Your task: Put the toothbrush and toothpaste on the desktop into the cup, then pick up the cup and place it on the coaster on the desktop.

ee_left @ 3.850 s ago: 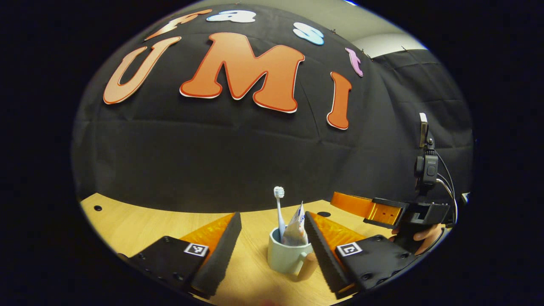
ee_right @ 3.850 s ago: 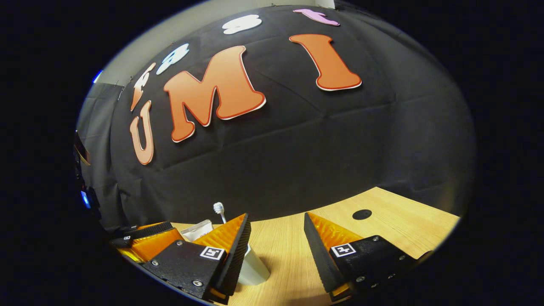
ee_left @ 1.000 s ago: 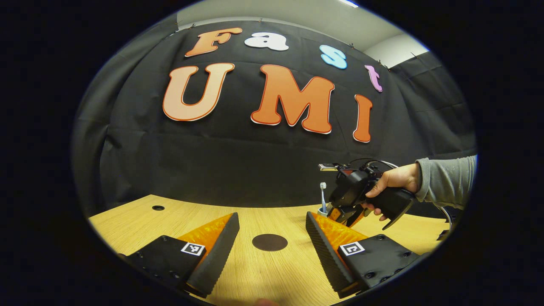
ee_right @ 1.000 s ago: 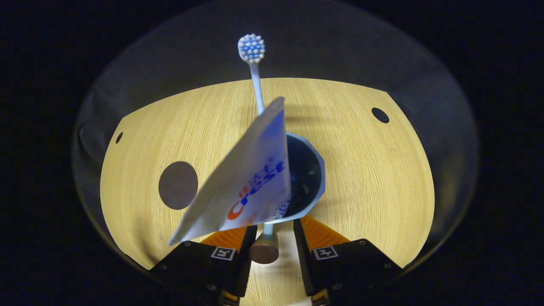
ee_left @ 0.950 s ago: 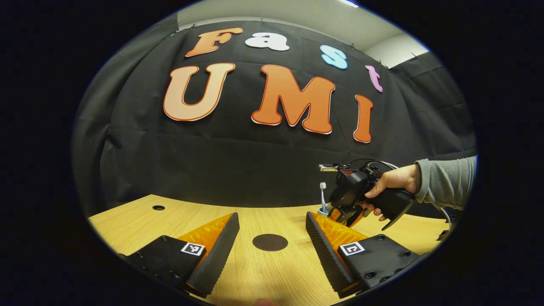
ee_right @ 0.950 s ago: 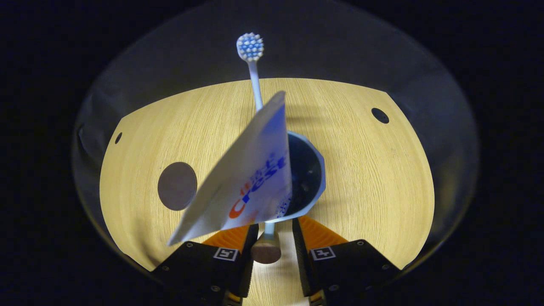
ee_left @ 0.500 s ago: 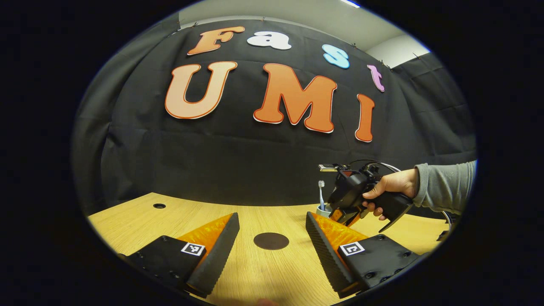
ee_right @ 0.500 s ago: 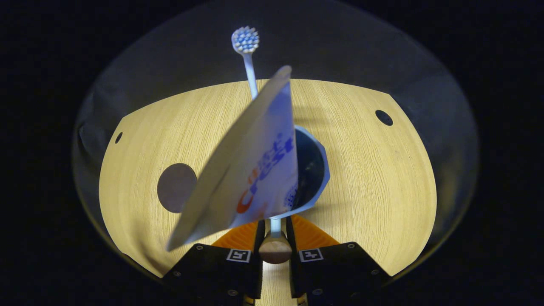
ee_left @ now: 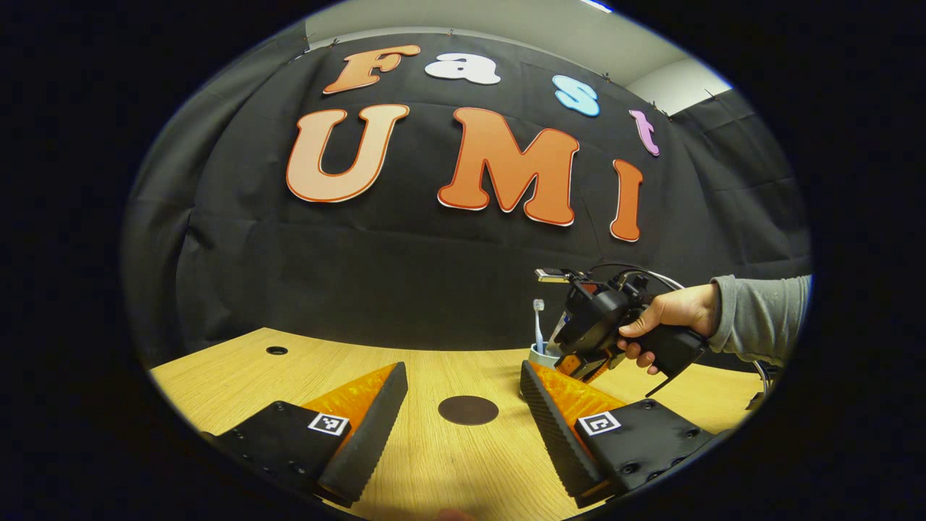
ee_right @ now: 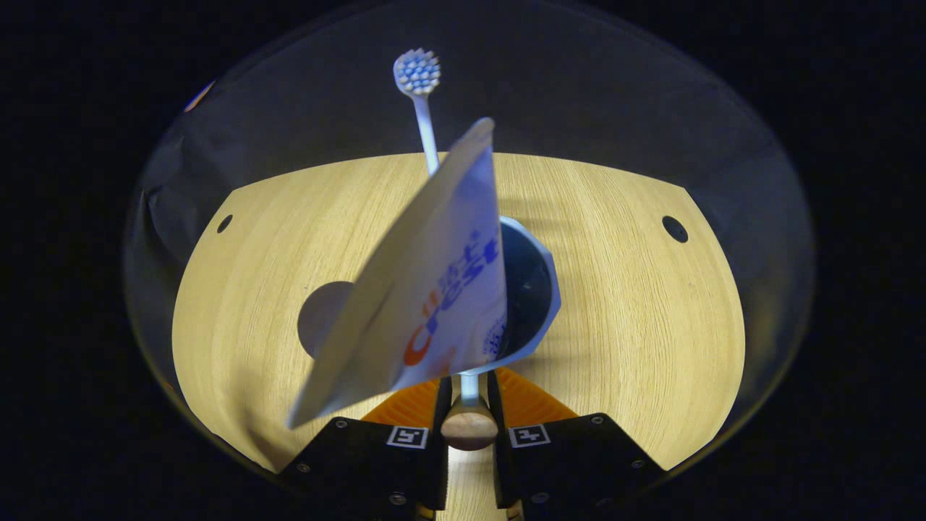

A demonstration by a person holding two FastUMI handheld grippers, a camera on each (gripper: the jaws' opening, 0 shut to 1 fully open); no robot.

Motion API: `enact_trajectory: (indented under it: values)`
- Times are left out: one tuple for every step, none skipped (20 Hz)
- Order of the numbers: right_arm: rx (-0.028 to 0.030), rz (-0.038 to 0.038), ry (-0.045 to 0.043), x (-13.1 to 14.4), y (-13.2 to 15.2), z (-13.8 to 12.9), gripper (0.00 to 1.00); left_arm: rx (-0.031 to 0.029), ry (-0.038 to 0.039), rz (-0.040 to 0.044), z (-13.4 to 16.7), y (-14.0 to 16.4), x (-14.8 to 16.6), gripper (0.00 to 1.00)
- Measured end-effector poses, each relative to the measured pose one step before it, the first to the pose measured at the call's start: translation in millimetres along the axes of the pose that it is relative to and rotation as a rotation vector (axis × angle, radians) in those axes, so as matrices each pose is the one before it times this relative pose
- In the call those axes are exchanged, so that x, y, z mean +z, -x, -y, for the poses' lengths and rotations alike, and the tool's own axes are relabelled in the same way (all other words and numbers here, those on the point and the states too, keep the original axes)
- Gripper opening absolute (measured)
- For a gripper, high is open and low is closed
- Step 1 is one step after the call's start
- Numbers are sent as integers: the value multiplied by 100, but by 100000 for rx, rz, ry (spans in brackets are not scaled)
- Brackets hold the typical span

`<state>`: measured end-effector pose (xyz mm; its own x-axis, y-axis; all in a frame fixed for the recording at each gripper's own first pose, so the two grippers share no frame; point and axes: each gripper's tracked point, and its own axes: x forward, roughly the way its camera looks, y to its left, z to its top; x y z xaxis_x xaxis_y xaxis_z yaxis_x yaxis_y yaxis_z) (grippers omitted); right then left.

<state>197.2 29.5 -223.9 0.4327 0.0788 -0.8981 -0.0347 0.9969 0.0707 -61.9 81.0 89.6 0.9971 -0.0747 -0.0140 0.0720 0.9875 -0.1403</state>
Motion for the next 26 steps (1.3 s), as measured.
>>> enact_trajectory:
  values:
    - [486, 540, 1004, 132, 12, -15, 26, 312, -107, -138, -85, 1, -72, 99]
    - [600, 424, 806, 128, -72, -51, 26, 316, -70, -79, 45, -119, 32, 99]
    - [1071, 271, 755, -153, -114, -91, 26, 170, -110, 78, -183, 74, 37, 99]
    - [1098, 361, 468, -186, -156, -4, 26, 155, -47, 361, -34, 176, 175, 99]
    - [942, 39, 689, 44, -30, 0, 26, 5, -50, 392, -64, 7, 37, 99]
    - [716, 198, 1038, -40, -38, 1, 26, 105, -123, 292, -62, 11, 132, 99]
    - [1325, 192, 1599, 29, -35, -85, 26, 87, -193, 67, -166, 77, -49, 99]
    - [1661, 11, 1475, 37, -136, -74, 26, 767, -359, -87, -269, -53, 23, 99]
    - [1168, 64, 1180, 88, -74, 21, 26, 896, -210, 100, -372, 33, 97, 99]
    - [524, 140, 1613, 123, -94, 51, 26, 505, 190, 345, -194, -12, 160, 99]
    - [149, 487, 1564, -78, 14, 214, 26, 496, 719, 167, -330, 126, 29, 99]
    - [143, 278, 1833, 265, 116, 75, 26, 43, 719, -63, -211, -24, 56, 99]
    - [518, 293, 1375, 15, -31, 18, 26, 505, 477, -346, -331, -81, -63, 99]
    - [796, 72, 1098, 113, 39, 8, 26, 874, 340, -184, -341, -154, 84, 99]
    - [637, 48, 821, -54, -145, -27, 26, 984, 137, -26, -329, -48, 25, 99]
    - [353, 168, 859, 6, -81, 12, 26, 765, 360, -90, -288, -193, 7, 99]
    - [341, -53, 1046, 45, -81, 64, 26, 621, 398, -26, -446, 69, 182, 98]
    - [427, -104, 760, 73, 3, 21, 25, 385, 257, -201, -330, 15, -13, 99]
    - [430, -207, 783, 10, -8, 0, 26, 152, 153, -51, -110, 204, -128, 99]
    - [315, -266, 523, 76, 13, 99, 26, 240, 67, -34, -57, -96, -58, 98]
    - [125, -120, 490, -54, 42, -8, 26, 7, -47, -145, -113, -136, -35, 98]
    - [-47, -261, 400, -51, -60, 99, 26, 212, -39, -180, -14, -19, -57, 98]
    - [-57, -602, 324, -67, 42, -36, 26, -30, -37, -147, -15, 159, 23, 98]
    - [-46, -612, 332, -13, 91, 46, 25, 117, -4, -60, -14, -17, 26, 98]
    - [-155, -589, 242, 25, 103, 84, 26, -70, 36, -35, -52, 25, -45, 99]
    - [-224, -770, 403, -54, 82, 55, 26, -46, 25, -100, 105, -124, -6, 98]
